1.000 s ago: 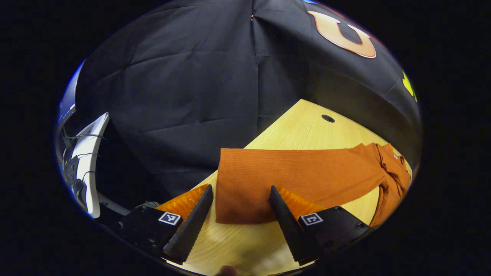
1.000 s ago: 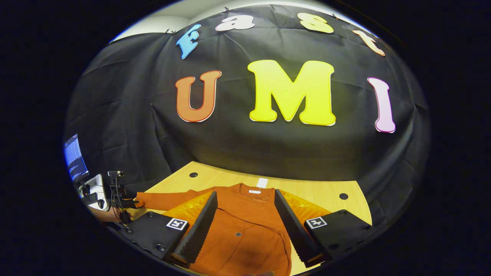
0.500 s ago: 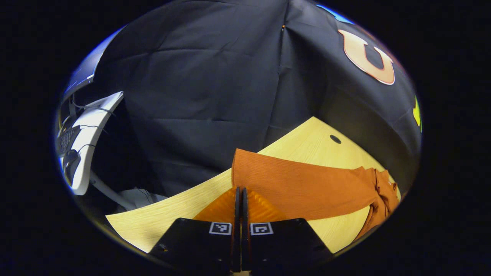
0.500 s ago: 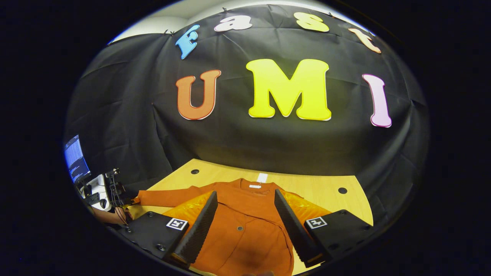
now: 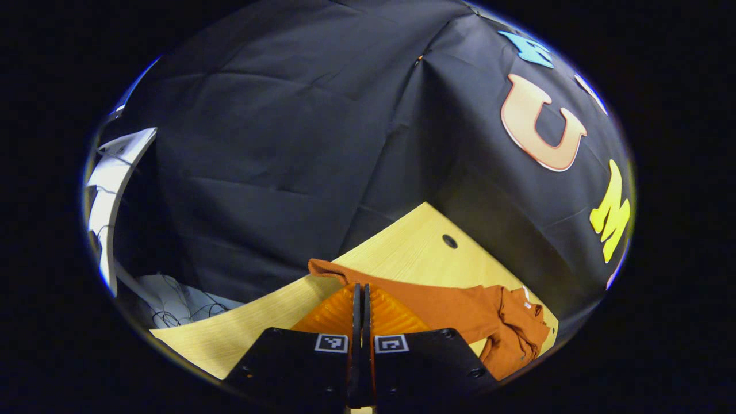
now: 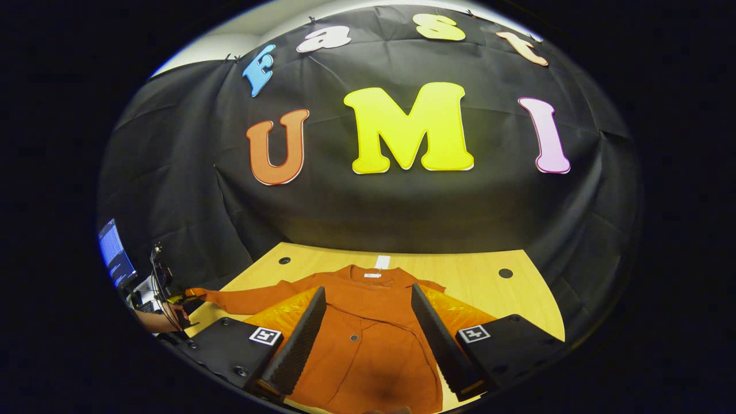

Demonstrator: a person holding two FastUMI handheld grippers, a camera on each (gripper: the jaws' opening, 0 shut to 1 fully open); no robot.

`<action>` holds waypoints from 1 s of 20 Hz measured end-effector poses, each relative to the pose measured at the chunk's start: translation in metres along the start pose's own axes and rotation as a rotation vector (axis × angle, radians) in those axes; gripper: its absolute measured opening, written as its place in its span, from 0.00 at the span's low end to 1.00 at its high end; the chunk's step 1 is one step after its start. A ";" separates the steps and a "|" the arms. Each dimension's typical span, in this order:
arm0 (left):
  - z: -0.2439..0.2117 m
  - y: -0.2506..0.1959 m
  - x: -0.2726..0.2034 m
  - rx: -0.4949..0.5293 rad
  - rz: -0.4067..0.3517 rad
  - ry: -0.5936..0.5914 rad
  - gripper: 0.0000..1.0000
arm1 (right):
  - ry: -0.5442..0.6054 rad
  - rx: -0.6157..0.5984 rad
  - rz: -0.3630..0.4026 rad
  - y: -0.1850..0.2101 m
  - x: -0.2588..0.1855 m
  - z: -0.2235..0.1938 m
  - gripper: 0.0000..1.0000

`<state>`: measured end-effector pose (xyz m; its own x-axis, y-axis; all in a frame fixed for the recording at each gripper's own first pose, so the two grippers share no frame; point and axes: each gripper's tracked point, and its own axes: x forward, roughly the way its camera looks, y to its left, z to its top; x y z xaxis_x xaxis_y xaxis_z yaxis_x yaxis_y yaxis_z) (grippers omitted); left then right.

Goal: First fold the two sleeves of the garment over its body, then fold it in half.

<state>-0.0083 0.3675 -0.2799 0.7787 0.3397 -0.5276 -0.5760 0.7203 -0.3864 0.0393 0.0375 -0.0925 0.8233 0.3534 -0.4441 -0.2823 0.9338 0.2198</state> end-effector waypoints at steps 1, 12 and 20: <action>0.011 -0.009 0.001 0.011 -0.016 -0.009 0.03 | 0.000 0.002 0.006 0.000 0.001 -0.001 0.95; 0.108 -0.185 0.007 0.192 -0.253 -0.065 0.03 | -0.068 0.089 -0.081 -0.068 -0.030 -0.004 0.95; 0.096 -0.386 0.005 0.401 -0.530 -0.050 0.03 | -0.128 0.145 -0.203 -0.133 -0.076 -0.008 0.97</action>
<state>0.2417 0.1491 -0.0603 0.9472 -0.1014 -0.3041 0.0172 0.9634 -0.2675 0.0106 -0.1128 -0.0946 0.9139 0.1410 -0.3806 -0.0391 0.9640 0.2631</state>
